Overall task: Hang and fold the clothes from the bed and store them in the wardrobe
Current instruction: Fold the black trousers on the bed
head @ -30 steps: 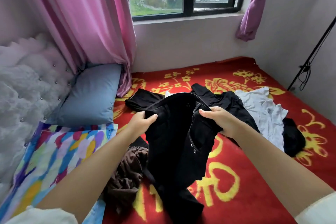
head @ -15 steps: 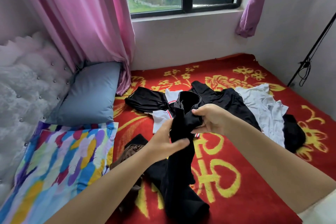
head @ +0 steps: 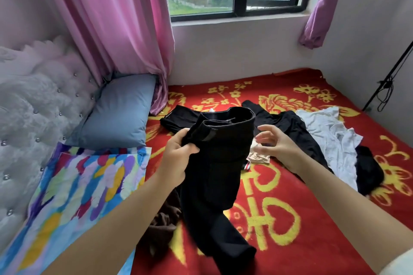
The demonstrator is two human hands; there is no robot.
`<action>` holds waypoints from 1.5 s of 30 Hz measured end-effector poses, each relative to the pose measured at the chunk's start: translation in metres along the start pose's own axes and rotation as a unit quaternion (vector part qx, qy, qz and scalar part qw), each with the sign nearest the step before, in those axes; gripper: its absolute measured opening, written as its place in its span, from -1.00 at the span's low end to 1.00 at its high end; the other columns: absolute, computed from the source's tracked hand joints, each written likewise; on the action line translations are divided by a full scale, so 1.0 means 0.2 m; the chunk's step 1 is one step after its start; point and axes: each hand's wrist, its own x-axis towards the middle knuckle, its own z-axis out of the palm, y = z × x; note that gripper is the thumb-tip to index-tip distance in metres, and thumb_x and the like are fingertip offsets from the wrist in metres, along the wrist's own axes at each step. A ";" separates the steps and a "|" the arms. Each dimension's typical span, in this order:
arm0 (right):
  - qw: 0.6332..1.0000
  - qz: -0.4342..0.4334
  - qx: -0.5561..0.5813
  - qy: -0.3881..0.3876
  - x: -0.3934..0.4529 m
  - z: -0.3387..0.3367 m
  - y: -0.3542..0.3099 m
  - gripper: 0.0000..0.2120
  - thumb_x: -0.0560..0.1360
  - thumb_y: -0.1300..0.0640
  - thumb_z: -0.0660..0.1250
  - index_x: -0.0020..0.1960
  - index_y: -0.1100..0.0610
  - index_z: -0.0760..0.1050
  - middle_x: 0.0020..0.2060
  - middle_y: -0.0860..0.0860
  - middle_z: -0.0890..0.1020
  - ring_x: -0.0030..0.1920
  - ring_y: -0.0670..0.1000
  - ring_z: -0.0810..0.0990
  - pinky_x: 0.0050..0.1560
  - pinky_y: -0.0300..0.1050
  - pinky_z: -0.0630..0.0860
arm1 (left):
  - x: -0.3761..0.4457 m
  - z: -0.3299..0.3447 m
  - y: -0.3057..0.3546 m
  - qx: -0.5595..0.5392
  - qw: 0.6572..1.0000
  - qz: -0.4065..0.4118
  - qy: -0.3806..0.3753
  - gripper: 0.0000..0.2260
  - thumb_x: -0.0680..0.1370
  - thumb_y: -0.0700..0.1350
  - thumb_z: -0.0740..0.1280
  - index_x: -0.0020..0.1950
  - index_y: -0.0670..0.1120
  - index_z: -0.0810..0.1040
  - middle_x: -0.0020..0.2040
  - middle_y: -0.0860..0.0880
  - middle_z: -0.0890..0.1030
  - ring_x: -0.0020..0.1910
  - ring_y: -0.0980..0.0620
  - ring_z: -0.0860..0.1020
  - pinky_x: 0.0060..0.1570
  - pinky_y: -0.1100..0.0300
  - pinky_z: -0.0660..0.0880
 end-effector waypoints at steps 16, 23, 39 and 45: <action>0.954 -0.157 0.182 0.181 0.26 0.00 -1.04 -0.82 0.35 0.40 0.38 -0.26 0.15 0.49 -0.37 0.00 0.58 -0.34 -0.02 0.56 -0.36 -0.23 0.53 | 0.39 0.39 0.89 0.239 0.952 0.191 -0.016 -0.82 0.57 -0.25 0.13 0.12 -0.07 0.40 -0.21 0.05 0.48 -0.20 0.09 0.49 -0.20 0.28 0.43; 0.917 -0.328 0.179 0.136 0.09 -0.36 -1.57 -0.85 0.39 0.37 0.38 -0.12 0.15 0.54 -0.34 -0.05 0.67 -0.28 -0.02 0.66 -0.19 -0.09 0.62 | 0.49 0.51 1.49 0.180 0.943 0.271 0.061 -0.85 0.59 -0.18 0.05 0.01 -0.10 0.40 -0.20 -0.03 0.45 -0.12 -0.02 0.43 -0.02 0.12 0.38; 0.879 -0.300 -0.228 0.294 -0.10 -0.57 -1.85 -0.63 0.38 -0.01 0.45 0.12 0.11 0.53 -0.09 -0.07 0.58 -0.05 -0.06 0.56 0.00 -0.25 0.47 | 0.54 0.67 1.60 0.145 0.925 0.334 0.103 -0.73 0.57 -0.21 0.07 0.19 -0.30 0.39 -0.34 0.01 0.31 -0.38 0.09 0.30 -0.39 0.25 0.23; 0.960 -0.082 -0.191 0.189 -0.13 -0.62 -1.84 -0.74 0.44 -0.02 0.38 -0.02 0.14 0.45 -0.22 0.01 0.54 -0.52 -0.11 0.41 -0.51 -0.33 0.36 | 0.58 0.69 1.58 0.174 0.956 0.236 0.024 -0.83 0.54 -0.17 0.09 -0.22 -0.13 0.38 -0.30 -0.06 0.37 -0.33 0.03 0.35 -0.34 0.19 0.28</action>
